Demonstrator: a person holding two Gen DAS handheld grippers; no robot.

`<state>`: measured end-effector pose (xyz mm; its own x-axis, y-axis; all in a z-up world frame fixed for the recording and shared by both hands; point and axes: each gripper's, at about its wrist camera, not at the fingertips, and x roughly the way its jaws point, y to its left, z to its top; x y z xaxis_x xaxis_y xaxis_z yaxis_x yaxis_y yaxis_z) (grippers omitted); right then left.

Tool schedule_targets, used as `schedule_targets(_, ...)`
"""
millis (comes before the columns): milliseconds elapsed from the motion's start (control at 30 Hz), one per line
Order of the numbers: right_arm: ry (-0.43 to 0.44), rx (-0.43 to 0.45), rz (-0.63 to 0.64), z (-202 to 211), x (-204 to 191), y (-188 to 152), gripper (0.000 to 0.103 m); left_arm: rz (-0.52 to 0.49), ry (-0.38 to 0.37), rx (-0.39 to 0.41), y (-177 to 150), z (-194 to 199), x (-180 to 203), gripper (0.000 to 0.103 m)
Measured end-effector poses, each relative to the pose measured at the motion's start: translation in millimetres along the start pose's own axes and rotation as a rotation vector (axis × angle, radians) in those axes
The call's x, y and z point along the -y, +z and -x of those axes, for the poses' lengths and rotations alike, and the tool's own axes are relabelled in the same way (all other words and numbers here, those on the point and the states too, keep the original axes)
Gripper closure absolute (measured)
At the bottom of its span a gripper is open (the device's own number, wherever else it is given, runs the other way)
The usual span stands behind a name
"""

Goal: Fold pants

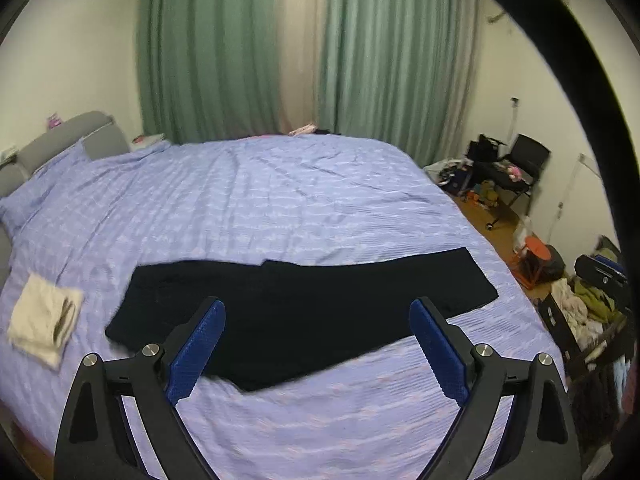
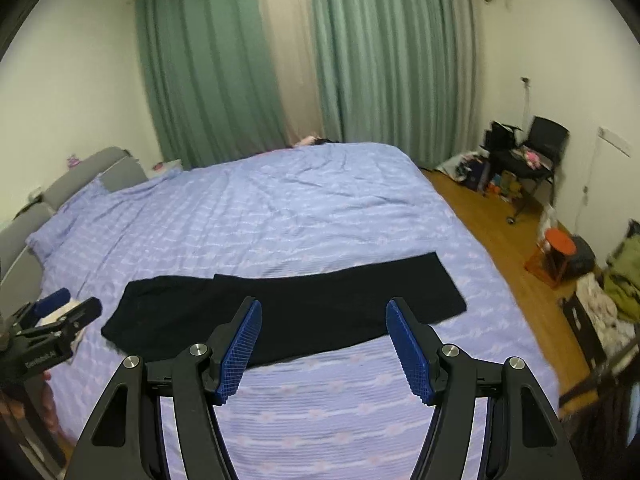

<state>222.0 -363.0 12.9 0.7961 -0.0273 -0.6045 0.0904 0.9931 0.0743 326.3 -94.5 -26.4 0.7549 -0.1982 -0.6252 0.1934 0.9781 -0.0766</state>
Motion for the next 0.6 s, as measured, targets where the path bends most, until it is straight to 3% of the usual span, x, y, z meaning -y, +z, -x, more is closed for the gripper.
schedule_targets(67,0.041,0.007,0.027,1.8,28.7,4.3,0.037,0.027,-0.016,0.005,-5.7,1.1,25.8,0.007)
schedule_targets(200,0.071,0.006,0.091,-2.7,73.1,6.6,0.037,0.050,0.039,0.003,-15.4,-2.8,85.1,0.007)
schedule_targets(367,0.101,-0.016,0.116,-14.8,121.9,4.5,0.037,0.054,0.047,0.011,-14.2,-9.0,132.5,0.007)
schedule_targets(600,0.075,-0.042,0.066,-65.3,177.8,-6.4,0.037,-0.027,0.077,0.028,-12.2,-62.6,177.0,0.005)
